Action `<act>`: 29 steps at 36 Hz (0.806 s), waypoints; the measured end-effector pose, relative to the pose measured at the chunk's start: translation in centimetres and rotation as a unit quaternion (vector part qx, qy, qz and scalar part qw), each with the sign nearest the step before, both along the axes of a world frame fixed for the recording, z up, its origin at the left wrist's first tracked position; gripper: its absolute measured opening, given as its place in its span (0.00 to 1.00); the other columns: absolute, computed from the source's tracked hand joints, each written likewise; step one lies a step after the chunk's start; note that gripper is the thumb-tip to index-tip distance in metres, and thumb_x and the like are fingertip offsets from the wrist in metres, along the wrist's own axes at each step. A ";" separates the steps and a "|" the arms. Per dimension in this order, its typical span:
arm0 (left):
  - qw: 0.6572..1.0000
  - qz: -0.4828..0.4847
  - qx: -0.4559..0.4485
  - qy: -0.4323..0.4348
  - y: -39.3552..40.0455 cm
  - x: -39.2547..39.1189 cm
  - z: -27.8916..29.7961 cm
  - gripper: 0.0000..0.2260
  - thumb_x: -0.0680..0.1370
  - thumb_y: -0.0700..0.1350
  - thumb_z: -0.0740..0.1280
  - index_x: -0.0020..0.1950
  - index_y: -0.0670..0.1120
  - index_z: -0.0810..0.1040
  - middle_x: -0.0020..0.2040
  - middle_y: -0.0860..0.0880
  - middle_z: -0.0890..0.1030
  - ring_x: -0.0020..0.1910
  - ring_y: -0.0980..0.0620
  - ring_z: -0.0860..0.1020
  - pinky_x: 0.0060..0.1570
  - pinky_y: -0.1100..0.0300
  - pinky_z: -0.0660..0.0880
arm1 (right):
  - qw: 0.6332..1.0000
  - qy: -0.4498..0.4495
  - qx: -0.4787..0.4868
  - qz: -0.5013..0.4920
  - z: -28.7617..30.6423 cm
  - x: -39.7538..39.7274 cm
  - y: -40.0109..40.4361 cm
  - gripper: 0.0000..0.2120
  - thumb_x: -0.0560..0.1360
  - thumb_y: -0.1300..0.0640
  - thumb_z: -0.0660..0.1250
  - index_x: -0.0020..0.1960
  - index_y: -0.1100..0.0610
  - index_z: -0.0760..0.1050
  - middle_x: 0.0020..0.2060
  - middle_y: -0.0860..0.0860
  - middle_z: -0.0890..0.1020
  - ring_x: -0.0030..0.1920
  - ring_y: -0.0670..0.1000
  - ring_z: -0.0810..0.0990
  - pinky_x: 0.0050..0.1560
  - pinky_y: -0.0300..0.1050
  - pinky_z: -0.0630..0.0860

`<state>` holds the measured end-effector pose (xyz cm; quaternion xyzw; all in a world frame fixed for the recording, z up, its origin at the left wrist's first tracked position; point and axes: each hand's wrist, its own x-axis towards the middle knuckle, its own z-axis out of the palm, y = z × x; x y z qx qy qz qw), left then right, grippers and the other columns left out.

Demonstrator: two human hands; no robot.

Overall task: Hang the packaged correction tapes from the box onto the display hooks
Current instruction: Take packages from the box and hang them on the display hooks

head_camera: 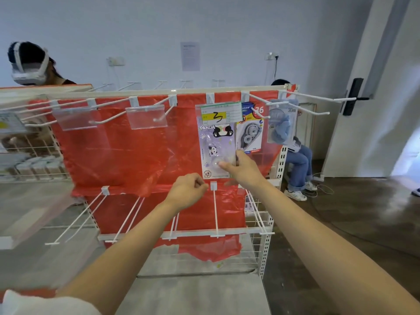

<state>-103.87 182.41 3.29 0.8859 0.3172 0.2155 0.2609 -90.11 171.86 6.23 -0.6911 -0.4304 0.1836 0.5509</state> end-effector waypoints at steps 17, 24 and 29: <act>0.980 -0.007 0.165 0.112 2.0 -1.3 0.7 0.13 0.78 0.48 0.65 0.61 0.45 0.74 0.57 0.47 0.74 0.58 0.46 0.75 0.60 0.51 0.72 | 0.983 -0.116 -0.116 -0.083 1.9 4.9 7.3 0.20 0.80 0.52 0.63 0.63 0.66 0.65 0.50 0.61 0.78 0.36 0.58 0.82 0.36 0.48 0.76; 0.969 -0.031 0.157 0.187 2.0 -0.5 0.4 0.15 0.78 0.48 0.64 0.63 0.46 0.73 0.59 0.47 0.75 0.59 0.46 0.75 0.59 0.52 0.73 | 0.962 -0.192 -0.166 -0.103 1.7 6.0 7.9 0.26 0.80 0.49 0.61 0.68 0.68 0.61 0.62 0.67 0.73 0.62 0.65 0.73 0.57 0.53 0.70; 0.963 -0.062 0.160 0.208 1.9 1.1 -0.1 0.14 0.78 0.48 0.65 0.62 0.46 0.74 0.59 0.46 0.76 0.58 0.45 0.75 0.58 0.53 0.72 | 0.944 -0.242 -0.219 -0.054 0.5 6.4 7.3 0.22 0.80 0.50 0.61 0.64 0.67 0.64 0.61 0.67 0.74 0.60 0.65 0.75 0.57 0.55 0.73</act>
